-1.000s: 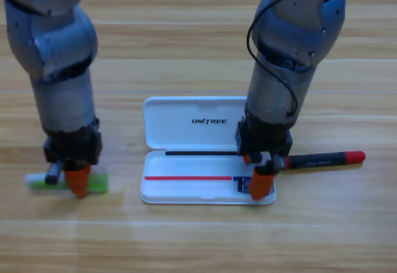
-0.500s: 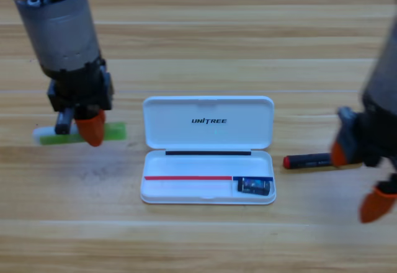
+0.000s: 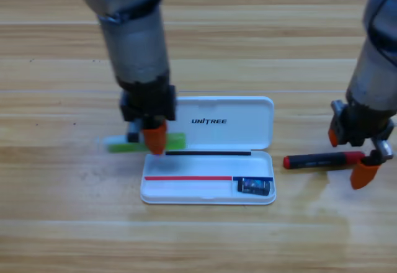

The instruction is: Clean up eraser and pencils

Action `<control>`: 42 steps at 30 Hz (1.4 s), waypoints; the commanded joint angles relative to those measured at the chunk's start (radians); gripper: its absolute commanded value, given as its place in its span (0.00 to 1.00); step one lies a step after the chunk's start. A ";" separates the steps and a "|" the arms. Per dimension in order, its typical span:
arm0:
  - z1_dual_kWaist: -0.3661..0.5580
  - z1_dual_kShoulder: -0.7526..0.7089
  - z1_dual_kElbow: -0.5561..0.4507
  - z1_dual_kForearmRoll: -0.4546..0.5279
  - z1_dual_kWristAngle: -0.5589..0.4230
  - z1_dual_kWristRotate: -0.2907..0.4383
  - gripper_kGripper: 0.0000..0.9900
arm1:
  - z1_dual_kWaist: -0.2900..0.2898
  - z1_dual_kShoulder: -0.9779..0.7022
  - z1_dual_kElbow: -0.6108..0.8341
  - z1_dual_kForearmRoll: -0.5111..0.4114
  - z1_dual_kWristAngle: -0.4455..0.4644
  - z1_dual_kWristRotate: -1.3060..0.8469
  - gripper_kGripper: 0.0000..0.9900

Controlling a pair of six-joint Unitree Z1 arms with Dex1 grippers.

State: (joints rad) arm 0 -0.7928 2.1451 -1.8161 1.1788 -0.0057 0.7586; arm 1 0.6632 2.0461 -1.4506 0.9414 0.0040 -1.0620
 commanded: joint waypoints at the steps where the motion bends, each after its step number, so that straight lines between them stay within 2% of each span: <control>1: -0.060 0.130 -0.063 0.009 -0.025 -0.018 0.00 | -0.037 0.115 -0.047 -0.061 0.001 -0.021 0.87; 13: -0.091 0.187 -0.126 0.012 -0.042 -0.035 0.00 | -0.036 0.183 -0.096 -0.066 0.008 -0.036 0.86; 17: -0.098 0.190 -0.127 0.012 -0.042 -0.041 0.00 | -0.037 0.201 -0.096 -0.066 0.010 -0.050 0.75; 18: -0.100 0.190 -0.126 0.012 -0.043 -0.041 0.00 | -0.037 0.206 -0.096 -0.066 0.011 -0.053 0.70; 19: -0.101 0.193 -0.126 0.012 -0.043 -0.042 0.00 | -0.037 0.209 -0.096 -0.066 0.011 -0.058 0.60; 23: -0.109 0.188 -0.118 0.012 -0.050 -0.044 0.00 | -0.037 0.216 -0.094 -0.066 0.013 -0.062 0.09; 24: -0.109 0.188 -0.117 0.012 -0.050 -0.044 0.00 | -0.036 0.215 -0.093 -0.066 0.013 -0.062 0.00; 31: -0.120 0.187 -0.112 0.012 -0.057 -0.042 0.00 | -0.036 0.104 -0.083 -0.013 0.005 0.034 0.00; 38: -0.120 0.196 -0.104 0.012 -0.063 -0.048 0.00 | -0.017 -0.066 -0.051 0.053 0.041 0.070 0.00; 42: -0.120 0.203 -0.101 0.012 -0.063 -0.058 0.00 | -0.001 -0.107 -0.037 0.074 0.047 0.085 0.00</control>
State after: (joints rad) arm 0 -0.8848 2.2890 -1.9398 1.1796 -0.0583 0.7202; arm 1 0.6512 2.0113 -1.5280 0.9852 0.0352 -0.9933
